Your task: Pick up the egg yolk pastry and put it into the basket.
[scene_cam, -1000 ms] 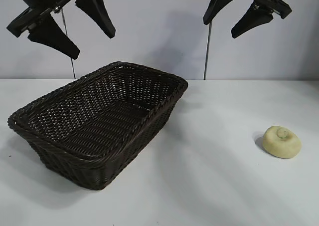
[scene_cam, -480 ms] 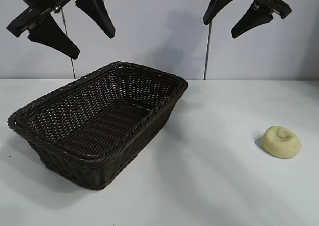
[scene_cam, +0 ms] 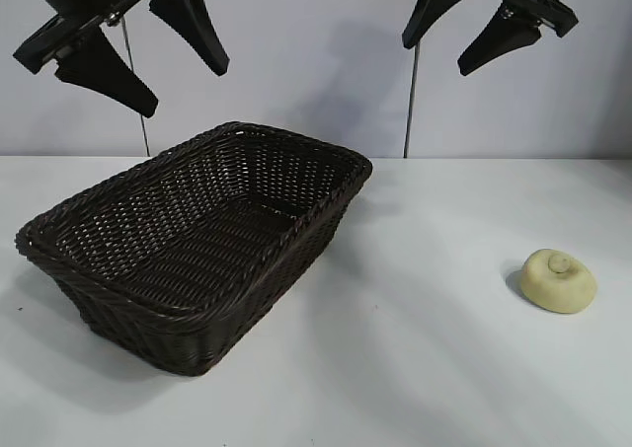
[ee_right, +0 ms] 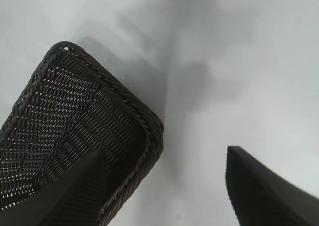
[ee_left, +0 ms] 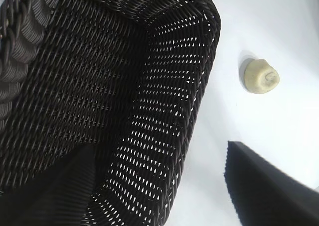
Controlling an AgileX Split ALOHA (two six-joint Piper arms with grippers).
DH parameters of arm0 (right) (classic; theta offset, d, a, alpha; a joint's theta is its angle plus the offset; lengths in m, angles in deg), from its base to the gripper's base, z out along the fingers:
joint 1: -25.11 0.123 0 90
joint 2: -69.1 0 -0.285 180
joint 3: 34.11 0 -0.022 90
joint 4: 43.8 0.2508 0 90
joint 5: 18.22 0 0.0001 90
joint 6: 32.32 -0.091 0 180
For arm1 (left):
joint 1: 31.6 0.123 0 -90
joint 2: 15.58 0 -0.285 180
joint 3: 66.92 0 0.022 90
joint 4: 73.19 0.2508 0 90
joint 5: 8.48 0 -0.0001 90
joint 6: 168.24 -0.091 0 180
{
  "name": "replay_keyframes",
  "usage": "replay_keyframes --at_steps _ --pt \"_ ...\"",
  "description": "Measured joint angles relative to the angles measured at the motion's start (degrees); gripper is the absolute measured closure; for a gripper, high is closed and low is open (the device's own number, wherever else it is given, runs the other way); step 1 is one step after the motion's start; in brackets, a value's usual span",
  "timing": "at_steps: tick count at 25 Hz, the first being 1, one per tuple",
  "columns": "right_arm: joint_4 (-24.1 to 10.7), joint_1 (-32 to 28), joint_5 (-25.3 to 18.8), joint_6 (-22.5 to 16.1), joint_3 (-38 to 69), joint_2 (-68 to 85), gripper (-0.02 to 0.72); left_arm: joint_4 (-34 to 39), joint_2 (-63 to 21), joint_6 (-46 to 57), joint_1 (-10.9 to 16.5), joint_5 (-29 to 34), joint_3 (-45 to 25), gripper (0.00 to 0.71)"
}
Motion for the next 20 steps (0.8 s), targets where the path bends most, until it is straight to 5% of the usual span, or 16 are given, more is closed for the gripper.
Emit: replay_keyframes --at_steps 9,20 --pt "0.1 0.0 0.0 0.0 0.0 0.0 0.209 1.4 -1.0 4.9 0.0 5.3 0.0 0.178" --pt "0.1 0.0 0.0 0.0 0.0 0.0 0.209 14.4 -8.6 26.1 0.0 7.4 0.0 0.178"
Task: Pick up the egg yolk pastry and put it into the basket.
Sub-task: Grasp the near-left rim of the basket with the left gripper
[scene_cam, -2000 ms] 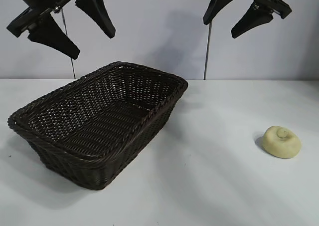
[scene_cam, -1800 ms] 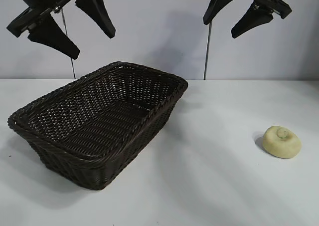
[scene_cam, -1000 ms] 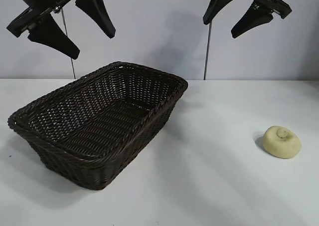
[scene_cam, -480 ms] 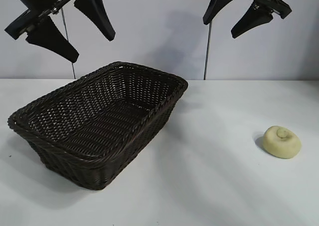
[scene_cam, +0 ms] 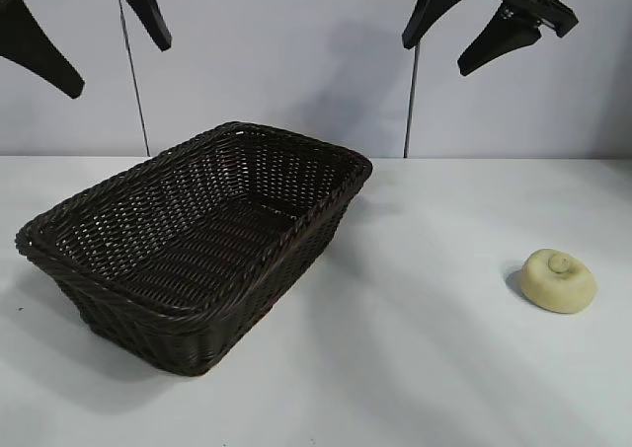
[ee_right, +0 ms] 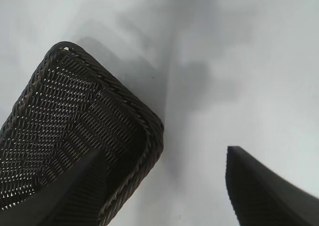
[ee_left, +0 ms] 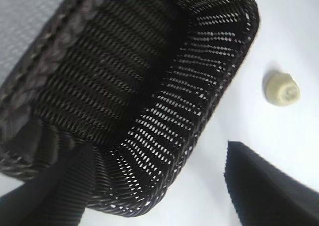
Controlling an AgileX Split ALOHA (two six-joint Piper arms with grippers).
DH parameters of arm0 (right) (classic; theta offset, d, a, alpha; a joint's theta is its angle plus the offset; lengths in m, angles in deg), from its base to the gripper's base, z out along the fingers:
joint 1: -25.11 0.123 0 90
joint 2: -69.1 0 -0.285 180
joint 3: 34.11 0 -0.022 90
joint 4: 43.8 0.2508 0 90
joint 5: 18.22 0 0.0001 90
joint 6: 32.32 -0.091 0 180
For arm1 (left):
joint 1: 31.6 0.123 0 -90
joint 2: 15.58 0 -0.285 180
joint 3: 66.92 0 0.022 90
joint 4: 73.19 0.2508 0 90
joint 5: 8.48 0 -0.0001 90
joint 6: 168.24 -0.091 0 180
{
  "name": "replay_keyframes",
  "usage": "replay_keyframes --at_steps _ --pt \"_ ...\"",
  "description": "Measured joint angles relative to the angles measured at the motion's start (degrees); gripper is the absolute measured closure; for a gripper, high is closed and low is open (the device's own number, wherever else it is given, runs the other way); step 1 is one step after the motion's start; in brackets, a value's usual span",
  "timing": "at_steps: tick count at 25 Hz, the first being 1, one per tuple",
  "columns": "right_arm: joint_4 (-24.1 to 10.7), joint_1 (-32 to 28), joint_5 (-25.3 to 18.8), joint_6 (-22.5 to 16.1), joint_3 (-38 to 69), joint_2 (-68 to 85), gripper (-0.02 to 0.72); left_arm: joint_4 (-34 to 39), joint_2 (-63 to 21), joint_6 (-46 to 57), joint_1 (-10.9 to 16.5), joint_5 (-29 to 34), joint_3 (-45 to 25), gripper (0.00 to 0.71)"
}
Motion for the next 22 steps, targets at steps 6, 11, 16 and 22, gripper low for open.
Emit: replay_keyframes --at_steps 6,11,16,22 --pt "0.0 0.0 0.0 0.0 0.0 0.0 0.209 6.9 -4.2 8.3 0.0 0.3 -2.6 0.178" --pt "0.0 0.0 0.0 0.0 0.0 0.0 0.209 7.0 -6.3 11.5 0.0 -1.8 -10.2 0.178" --pt "0.0 0.0 -0.1 0.0 0.0 0.0 0.209 7.2 -8.8 16.1 0.0 -6.2 -18.0 0.178" --pt "-0.1 0.0 -0.1 0.0 0.0 0.0 0.209 5.9 -9.7 21.7 -1.6 -11.0 -26.1 0.178"
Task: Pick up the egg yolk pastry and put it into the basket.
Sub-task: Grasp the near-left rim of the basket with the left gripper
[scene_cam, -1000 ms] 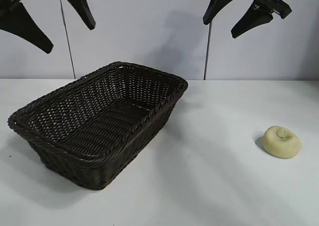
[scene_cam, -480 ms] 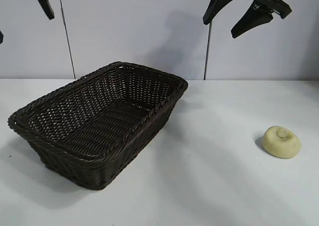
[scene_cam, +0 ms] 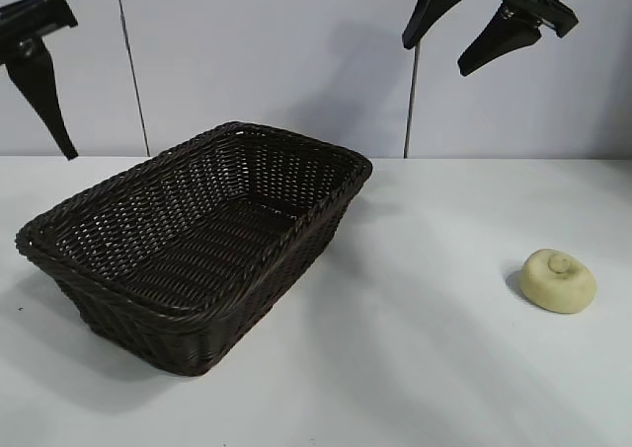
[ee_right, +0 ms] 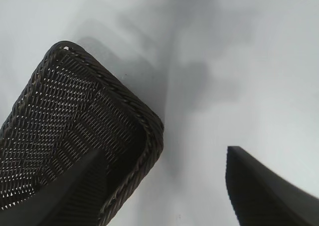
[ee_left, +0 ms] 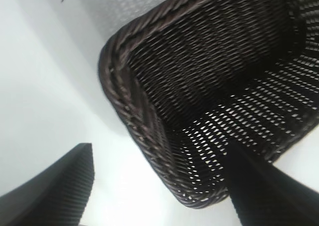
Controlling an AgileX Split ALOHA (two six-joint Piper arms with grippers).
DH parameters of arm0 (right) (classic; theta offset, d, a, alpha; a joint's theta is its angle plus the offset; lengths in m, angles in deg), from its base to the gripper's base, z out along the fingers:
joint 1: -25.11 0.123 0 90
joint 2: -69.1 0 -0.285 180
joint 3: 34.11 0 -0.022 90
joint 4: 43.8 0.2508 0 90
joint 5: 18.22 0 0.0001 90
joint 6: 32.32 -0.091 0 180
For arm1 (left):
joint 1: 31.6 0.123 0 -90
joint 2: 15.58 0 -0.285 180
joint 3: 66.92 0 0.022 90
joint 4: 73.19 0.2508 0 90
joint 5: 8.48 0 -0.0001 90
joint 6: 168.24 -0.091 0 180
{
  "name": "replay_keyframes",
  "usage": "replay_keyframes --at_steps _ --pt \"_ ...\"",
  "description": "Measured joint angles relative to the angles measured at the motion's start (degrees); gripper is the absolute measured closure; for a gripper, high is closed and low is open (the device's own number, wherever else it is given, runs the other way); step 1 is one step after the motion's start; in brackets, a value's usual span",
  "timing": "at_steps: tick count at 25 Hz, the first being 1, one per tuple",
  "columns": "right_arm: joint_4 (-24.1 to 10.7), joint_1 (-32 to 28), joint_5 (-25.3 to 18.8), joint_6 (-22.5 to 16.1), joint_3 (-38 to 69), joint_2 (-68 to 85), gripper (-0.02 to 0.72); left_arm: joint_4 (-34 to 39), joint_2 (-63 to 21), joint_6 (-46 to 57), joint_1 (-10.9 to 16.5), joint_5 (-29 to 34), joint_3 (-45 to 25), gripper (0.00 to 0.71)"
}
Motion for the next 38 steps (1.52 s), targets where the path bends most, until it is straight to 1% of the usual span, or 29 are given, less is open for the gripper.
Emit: replay_keyframes --at_steps 4,7,10,16,24,27,32,35,38 --pt "0.0 0.0 0.0 0.0 0.0 0.0 0.209 -0.5 -0.2 4.5 -4.0 -5.0 -3.4 0.178" --pt "0.0 0.0 0.0 0.0 0.0 0.0 0.209 -0.7 -0.3 9.0 -5.3 -8.5 -5.6 0.178" --pt "0.0 0.0 -0.1 0.0 0.0 0.0 0.209 -0.7 -0.3 10.7 -5.5 -10.7 -7.0 0.178" --pt "0.0 0.0 -0.5 0.0 0.0 0.0 0.209 -0.7 0.7 13.7 -5.5 -13.5 -7.1 0.178" --pt "0.0 0.0 -0.9 0.0 0.0 0.0 0.209 -0.6 4.8 14.5 -5.5 -14.9 -7.2 0.178" --pt "0.0 0.0 -0.9 0.0 0.0 0.0 0.209 0.8 5.5 16.3 -5.5 -16.2 -8.2 0.178" --pt "0.0 0.0 -0.9 0.0 0.0 0.0 0.209 2.6 6.0 20.4 -5.5 -20.6 -11.4 0.178" --pt "0.0 0.0 -0.9 0.0 0.0 0.0 0.209 2.7 6.7 21.0 -5.5 -23.7 -12.5 0.178" --pt "0.0 0.0 -0.9 0.0 0.0 0.0 0.209 2.7 8.2 21.1 -5.5 -24.7 -12.7 0.178"
